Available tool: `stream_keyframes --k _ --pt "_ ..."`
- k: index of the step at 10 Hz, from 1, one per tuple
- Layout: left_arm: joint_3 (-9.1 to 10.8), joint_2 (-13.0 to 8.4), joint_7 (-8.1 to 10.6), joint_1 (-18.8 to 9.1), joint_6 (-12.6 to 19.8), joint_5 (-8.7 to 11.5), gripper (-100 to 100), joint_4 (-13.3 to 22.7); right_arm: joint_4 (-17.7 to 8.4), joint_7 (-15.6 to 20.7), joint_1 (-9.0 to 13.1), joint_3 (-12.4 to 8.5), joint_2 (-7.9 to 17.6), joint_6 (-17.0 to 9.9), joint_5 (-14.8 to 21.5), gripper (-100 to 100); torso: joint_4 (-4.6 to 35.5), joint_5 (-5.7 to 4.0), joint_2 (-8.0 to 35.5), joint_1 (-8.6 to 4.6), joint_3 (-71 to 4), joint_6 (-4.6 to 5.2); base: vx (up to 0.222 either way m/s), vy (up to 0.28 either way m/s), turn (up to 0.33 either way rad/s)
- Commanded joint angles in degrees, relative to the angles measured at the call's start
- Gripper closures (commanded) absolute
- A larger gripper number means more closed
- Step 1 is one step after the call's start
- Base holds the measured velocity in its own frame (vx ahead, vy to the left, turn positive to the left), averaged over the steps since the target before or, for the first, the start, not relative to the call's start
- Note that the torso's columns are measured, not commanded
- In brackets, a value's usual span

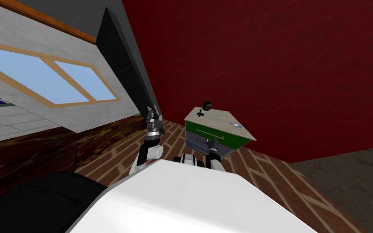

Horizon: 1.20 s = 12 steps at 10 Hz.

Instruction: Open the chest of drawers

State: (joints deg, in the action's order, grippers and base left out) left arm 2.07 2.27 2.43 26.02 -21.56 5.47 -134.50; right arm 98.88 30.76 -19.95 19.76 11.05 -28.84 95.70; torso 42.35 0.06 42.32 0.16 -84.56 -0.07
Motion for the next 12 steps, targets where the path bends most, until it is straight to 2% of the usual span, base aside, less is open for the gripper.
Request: stream_keyframes --k 1,2,3,4,5,6,7,8,9,11,12 --pt "0.0 0.0 0.0 0.0 0.0 0.0 0 0.0 -1.5 1.1 0.4 0.7 0.3 -2.5 4.4 -100 0.0 0.03 -0.1 0.09 0.0 -0.01 0.036 0.061 -0.026" --pt "0.0 0.0 0.0 0.0 0.0 0.0 0 0.0 -2.8 2.0 0.6 1.2 0.5 -4.6 6.1 -100 0.0 0.03 0.0 0.03 0.0 -0.06 0.042 0.072 -0.018" --pt "0.0 0.0 0.0 0.0 0.0 0.0 0 0.0 -2.8 2.0 0.6 1.2 0.5 -4.6 7.7 -100 0.0 0.02 0.0 0.05 0.0 -0.04 0.041 0.063 -0.011" --pt "0.0 0.0 0.0 0.0 0.0 0.0 0 0.0 -4.1 2.9 0.8 1.6 0.8 -6.7 9.4 -100 0.0 0.0 0.0 -0.03 0.0 -0.02 0.043 0.061 -0.017" --pt "0.0 0.0 0.0 0.0 0.0 0.0 0 0.0 -4.1 2.9 0.8 1.6 0.8 -6.7 10.8 -100 0.0 -0.04 0.0 -0.11 0.0 0.04 0.044 0.052 -0.012" --pt "0.0 0.0 0.0 0.0 0.0 0.0 0 0.0 -5.3 3.7 1.1 2.1 1.1 -8.6 12.7 -100 -0.1 -0.07 0.0 -0.2 0.0 0.06 0.041 0.069 -0.024" --pt "0.0 0.0 0.0 0.0 0.0 0.0 0 0.0 -5.3 3.7 1.1 2.1 1.1 -8.6 13.8 -100 -0.1 -0.07 0.0 -0.15 0.0 0.07 0.034 0.058 -0.016" --pt "0.0 0.0 0.0 0.0 0.0 0.0 0 0.0 -6.4 4.4 1.3 2.5 1.3 -10.4 15.8 -100 -0.1 -0.07 0.0 -0.19 0.0 0.06 0.034 0.058 -0.02" --pt "0.0 0.0 0.0 0.0 0.0 0.0 0 0.0 -6.4 4.4 1.3 2.5 1.3 -10.4 16.5 -100 -0.1 -0.07 0.0 -0.17 0.0 0.07 0.034 0.046 -0.014" --pt "0.0 0.0 0.0 0.0 0.0 0.0 0 0.0 -8.3 5.8 1.6 3.2 1.9 -13.7 20.4 -100 -0.1 -0.07 -0.1 -0.17 0.0 0.07 0.05 0.059 -0.026" --pt "0.0 0.0 0.0 0.0 0.0 0.0 0 0.0 -8.3 5.8 1.6 3.2 1.9 -13.7 21.4 -100 -0.1 -0.05 -0.1 -0.1 0.0 0.07 0.05 0.054 -0.013"
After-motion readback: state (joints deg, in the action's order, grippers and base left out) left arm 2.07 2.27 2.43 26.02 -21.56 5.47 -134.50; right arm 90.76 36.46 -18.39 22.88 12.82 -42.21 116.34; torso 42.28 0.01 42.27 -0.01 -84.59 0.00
